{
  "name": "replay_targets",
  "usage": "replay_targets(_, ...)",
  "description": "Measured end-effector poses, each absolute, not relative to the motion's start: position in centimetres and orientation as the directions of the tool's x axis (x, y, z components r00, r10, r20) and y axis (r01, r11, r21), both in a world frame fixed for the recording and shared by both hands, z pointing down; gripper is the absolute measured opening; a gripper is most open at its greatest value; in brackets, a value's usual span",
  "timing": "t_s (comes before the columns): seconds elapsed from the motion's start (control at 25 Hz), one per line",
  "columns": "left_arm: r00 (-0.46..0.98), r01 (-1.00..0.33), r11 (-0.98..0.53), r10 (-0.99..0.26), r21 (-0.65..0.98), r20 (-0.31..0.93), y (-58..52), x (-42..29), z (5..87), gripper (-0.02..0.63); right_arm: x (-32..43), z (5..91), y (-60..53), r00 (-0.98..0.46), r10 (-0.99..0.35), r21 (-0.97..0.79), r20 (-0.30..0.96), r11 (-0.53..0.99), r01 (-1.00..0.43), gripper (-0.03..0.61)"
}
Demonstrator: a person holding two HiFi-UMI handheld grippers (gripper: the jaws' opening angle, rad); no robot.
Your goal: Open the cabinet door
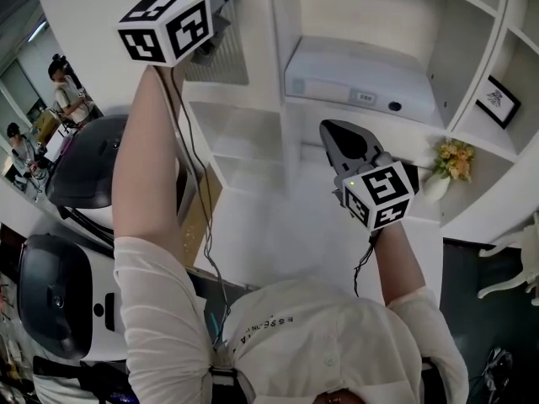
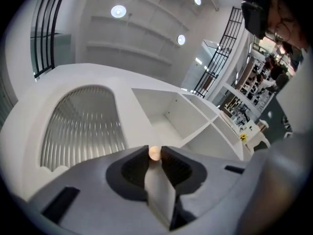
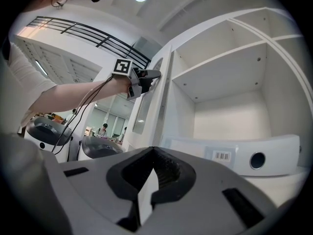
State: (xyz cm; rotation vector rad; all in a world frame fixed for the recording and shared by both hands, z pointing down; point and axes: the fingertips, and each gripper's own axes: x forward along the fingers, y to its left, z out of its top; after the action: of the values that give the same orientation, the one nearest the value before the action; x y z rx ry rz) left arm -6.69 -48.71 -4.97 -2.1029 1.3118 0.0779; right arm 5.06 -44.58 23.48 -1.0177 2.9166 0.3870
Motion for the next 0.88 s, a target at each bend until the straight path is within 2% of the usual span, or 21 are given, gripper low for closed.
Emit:
replay_targets(0.44, 0.616, -0.782, -0.475, -0.688, -0.404, -0.384, -41.6, -8.5, -5.3, 0.083, 2.3, 24.4, -41.2, -0.803, -0.589, 0.207, -0.097, 0.777, -0.595, 0.011)
replay_targets(0.88, 0.688, -0.725, -0.589, -0.623, -0.356, -0.371, -35.8, -12.1, -5.0, 0.072, -2.8, 24.8, -38.0, -0.827, -0.554, 0.187, -0.092, 0.807, -0.561, 0.011)
